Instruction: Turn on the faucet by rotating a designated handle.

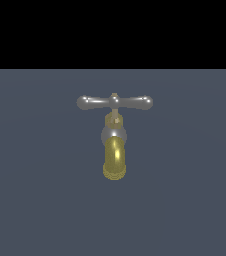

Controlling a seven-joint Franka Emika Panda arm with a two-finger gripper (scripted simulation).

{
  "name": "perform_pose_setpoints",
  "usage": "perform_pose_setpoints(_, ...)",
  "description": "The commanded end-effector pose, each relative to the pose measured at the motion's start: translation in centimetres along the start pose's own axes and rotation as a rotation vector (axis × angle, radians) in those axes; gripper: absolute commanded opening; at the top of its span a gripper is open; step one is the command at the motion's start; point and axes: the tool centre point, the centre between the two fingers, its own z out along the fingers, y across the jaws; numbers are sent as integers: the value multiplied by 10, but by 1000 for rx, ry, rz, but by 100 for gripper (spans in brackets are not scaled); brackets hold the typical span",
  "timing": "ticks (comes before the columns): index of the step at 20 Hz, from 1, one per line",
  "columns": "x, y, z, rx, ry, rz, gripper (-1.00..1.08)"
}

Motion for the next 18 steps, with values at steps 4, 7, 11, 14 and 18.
perform_pose_setpoints(4,6,18,25,-1,0,-130,-100)
perform_pose_setpoints(7,10,27,38,-2,0,-202,-100)
perform_pose_setpoints(11,17,39,57,-3,0,-297,-100)
perform_pose_setpoints(14,23,48,71,-4,0,-369,-100)
perform_pose_setpoints(18,32,59,89,-5,0,-465,-100)
